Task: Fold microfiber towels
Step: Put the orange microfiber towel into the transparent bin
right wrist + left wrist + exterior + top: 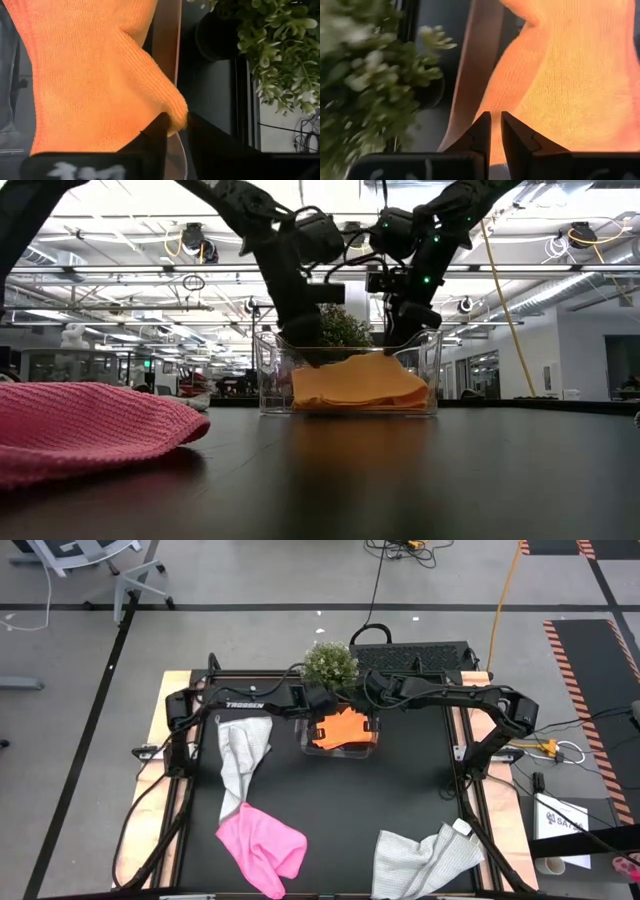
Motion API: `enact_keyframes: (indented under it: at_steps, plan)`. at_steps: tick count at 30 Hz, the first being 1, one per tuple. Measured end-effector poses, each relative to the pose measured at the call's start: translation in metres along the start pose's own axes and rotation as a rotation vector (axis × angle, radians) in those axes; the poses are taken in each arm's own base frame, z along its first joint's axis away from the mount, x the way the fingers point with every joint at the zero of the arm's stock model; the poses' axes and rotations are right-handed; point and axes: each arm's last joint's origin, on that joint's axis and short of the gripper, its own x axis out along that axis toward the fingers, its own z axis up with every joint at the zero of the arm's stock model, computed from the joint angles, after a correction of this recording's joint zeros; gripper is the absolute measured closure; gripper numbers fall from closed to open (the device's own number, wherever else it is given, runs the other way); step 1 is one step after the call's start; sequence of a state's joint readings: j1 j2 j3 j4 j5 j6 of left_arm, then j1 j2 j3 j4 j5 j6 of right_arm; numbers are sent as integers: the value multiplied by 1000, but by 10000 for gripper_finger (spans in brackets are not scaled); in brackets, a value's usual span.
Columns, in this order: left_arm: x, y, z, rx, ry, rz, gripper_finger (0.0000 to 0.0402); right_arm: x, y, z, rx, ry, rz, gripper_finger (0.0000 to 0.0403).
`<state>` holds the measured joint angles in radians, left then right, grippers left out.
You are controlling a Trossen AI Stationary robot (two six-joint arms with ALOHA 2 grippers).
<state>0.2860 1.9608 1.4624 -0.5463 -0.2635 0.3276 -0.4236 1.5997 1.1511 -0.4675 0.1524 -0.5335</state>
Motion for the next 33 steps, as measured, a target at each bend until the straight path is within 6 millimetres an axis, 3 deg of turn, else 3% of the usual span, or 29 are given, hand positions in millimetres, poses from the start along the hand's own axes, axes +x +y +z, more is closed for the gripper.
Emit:
enact_keyframes:
  at_steps: [6, 12, 20, 27, 33]
  plan:
    - [22, 0, 0, 57, 0, 34, 355, 0, 0, 0, 48, 1, 1, 394]
    - [22, 1, 0, 56, -6, 32, 355, 0, 0, 0, 44, 4, 2, 392]
    - [18, -4, -3, 73, 26, -4, 355, 0, 1, -1, 41, 9, 5, 379]
    - [-10, -8, 4, 81, -22, -6, 354, -1, 0, 0, 35, 3, 2, 378]
    - [-9, -11, 5, 91, -51, -78, 354, 0, 0, 0, 24, 5, 3, 378]
